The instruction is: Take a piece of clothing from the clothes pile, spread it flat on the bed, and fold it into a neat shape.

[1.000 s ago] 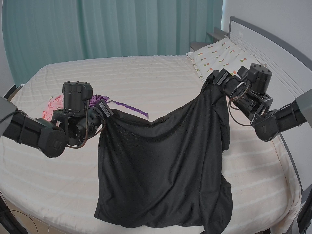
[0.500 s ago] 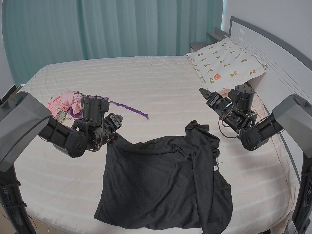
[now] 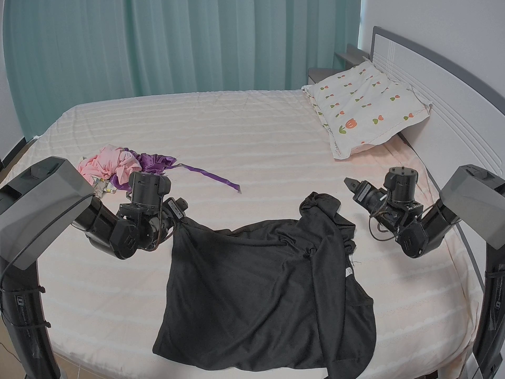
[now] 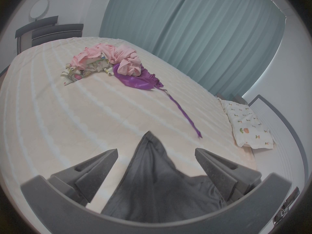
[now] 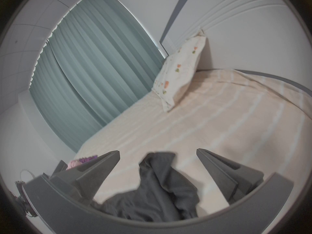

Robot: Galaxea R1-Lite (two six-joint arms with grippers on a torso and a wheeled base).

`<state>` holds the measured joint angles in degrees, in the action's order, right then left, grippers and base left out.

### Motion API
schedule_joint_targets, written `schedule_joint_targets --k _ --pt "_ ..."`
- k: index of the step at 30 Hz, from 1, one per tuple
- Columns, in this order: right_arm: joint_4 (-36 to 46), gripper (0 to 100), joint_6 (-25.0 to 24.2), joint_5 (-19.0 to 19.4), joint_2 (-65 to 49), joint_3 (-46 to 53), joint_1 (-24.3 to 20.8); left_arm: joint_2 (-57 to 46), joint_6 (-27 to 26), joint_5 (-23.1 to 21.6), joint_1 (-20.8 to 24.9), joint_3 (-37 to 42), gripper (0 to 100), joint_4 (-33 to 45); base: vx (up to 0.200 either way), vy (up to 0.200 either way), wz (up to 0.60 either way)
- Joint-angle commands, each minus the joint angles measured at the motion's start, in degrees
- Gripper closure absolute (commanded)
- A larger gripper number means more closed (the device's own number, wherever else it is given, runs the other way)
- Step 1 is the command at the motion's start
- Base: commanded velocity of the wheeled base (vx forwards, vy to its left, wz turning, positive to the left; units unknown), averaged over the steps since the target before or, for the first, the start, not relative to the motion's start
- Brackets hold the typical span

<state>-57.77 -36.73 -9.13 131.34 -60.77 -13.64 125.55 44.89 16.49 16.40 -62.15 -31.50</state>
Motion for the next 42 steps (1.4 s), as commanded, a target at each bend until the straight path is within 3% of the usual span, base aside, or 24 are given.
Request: schedule_joint_targets --k 1,5,10,17,23,39,42 --pt "-2.5 0 0.3 4.4 -11.6 21.1 1.6 -9.2 0.4 -0.5 1.3 14.0 0 -1.1 0.000 0.000 0.00" --pt "-2.7 0 -0.1 5.1 -18.9 33.1 2.0 -13.8 2.0 -2.2 2.5 23.7 0 -5.8 0.000 0.000 0.00" --pt "-2.9 0 -0.2 8.8 -24.2 47.0 1.9 -14.4 6.8 -2.4 5.6 34.5 0 -14.7 -0.080 0.000 0.00" --pt "-3.0 0 -0.4 10.6 -19.7 52.5 1.6 -11.1 8.3 -3.0 9.4 43.1 0 -17.9 -0.200 0.000 0.00" --pt "-4.5 0 -0.5 12.3 -18.1 53.6 2.7 -8.0 8.0 -3.0 9.5 45.4 0 -20.8 -0.200 0.000 0.00" --pt "-8.3 0 -0.6 13.3 -13.0 53.7 1.2 -5.7 8.0 -3.3 11.2 45.3 0 -20.2 0.000 0.000 0.00" --pt "-11.4 0 -3.1 13.2 -11.0 54.2 -0.8 -4.0 8.2 -3.6 11.1 44.6 0 -20.3 0.000 0.000 0.00"
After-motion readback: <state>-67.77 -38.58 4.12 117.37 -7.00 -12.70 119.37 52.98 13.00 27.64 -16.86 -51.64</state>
